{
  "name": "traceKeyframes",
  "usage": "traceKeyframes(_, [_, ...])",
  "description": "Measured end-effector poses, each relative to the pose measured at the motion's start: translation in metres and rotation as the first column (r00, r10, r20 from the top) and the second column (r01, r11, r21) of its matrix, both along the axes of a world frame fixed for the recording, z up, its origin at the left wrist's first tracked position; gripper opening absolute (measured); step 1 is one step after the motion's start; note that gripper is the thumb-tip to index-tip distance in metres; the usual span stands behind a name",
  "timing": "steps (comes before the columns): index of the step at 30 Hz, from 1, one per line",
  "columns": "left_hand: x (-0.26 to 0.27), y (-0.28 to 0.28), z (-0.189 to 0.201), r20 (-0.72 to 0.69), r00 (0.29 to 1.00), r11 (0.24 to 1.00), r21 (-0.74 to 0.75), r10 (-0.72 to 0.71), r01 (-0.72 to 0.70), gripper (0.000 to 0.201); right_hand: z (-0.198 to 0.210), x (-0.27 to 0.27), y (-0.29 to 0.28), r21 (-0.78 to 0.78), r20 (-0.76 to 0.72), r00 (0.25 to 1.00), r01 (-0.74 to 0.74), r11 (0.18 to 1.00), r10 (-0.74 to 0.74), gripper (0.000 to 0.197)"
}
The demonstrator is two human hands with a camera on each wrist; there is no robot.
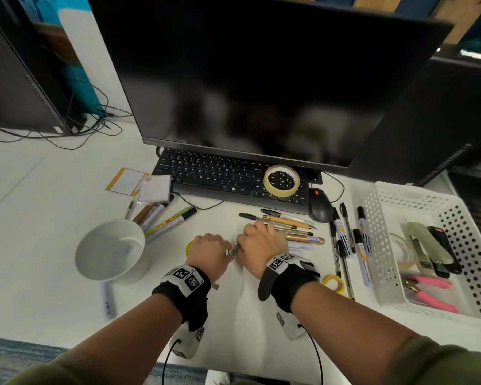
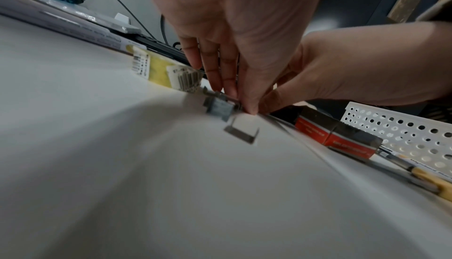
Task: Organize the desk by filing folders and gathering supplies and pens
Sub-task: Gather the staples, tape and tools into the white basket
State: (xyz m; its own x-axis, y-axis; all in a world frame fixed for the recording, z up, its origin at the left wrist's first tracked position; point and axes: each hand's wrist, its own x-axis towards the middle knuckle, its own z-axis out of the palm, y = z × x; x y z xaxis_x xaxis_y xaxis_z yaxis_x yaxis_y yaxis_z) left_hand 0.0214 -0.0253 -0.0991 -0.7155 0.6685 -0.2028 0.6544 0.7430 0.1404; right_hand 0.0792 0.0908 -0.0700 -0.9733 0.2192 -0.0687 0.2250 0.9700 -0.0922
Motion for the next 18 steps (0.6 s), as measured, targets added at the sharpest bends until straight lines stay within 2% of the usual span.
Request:
traceKeyframes(2, [-0.001, -0.001, 0.0, 0.005, 1.0, 1.0, 0.016, -0.003, 0.003, 0.026, 0.001, 0.004, 0.007, -0.044, -0.024, 0.998, 0.057, 0.997, -0.058, 0.009])
traceKeyframes(5, [-0.002, -0.002, 0.0, 0.05, 0.999, 0.995, 0.101, 0.012, -0.017, 0.028, 0.0, 0.021, 0.03, -0.198, -0.024, 0.999, 0.04, 0.979, -0.046, 0.023])
traceKeyframes(7, [0.0, -0.001, 0.002, 0.072, 0.997, 0.985, 0.169, 0.008, -0.02, 0.029, 0.002, 0.04, 0.048, -0.233, -0.099, 0.994, 0.025, 0.972, -0.049, 0.021])
traceKeyframes(12, [0.019, 0.015, 0.01, 0.125, 0.986, 0.952, 0.298, -0.111, 0.07, 0.031, -0.004, 0.073, 0.068, -0.303, -0.07, 0.994, 0.053, 0.951, -0.078, 0.016])
traceKeyframes(18, [0.036, 0.035, 0.008, 0.152, 0.968, 0.939, 0.312, -0.201, 0.146, 0.034, -0.015, 0.083, 0.064, -0.449, -0.076, 0.982, 0.122, 0.885, -0.174, 0.024])
